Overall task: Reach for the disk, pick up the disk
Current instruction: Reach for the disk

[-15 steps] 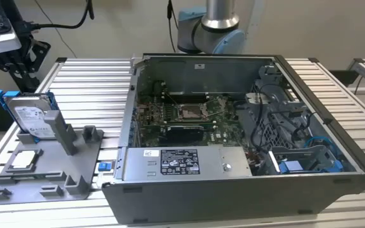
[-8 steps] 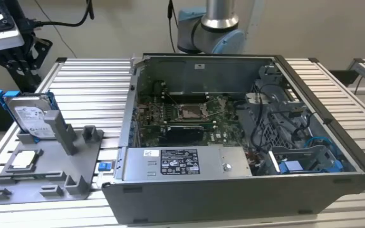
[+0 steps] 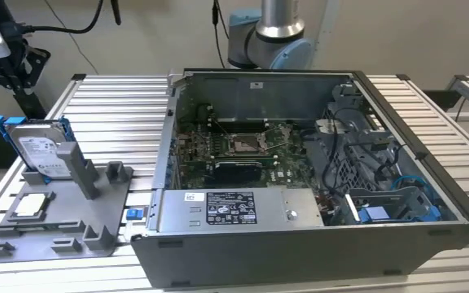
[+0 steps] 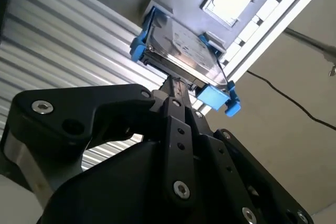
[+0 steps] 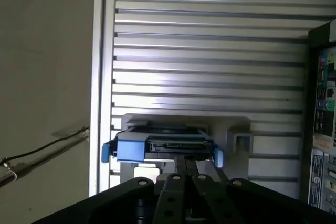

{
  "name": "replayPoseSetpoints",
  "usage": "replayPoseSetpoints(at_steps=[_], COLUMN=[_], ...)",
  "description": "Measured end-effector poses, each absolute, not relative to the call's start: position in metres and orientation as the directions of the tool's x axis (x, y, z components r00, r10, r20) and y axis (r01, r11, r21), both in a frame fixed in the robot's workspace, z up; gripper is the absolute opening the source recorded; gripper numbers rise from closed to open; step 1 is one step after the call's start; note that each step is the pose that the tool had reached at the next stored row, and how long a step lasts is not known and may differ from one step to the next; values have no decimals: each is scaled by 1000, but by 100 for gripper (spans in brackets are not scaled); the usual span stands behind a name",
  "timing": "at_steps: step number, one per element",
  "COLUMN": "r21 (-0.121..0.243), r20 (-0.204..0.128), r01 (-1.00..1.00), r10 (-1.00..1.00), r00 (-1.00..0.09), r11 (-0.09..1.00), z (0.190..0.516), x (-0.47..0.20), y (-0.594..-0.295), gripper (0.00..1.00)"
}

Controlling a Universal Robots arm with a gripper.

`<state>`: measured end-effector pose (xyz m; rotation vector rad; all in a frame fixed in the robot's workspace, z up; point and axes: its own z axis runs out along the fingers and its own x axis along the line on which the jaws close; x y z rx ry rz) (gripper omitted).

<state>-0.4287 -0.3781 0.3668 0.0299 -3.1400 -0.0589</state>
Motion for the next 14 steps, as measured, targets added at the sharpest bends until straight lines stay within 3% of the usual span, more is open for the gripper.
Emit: replayPoseSetpoints(at_steps=[14], r21=[38], r20=[0], r01=[-19], r10=[-19], r00=[-1000], r11=[999], z=[364], x=[-461], y=[-387], gripper=[0])
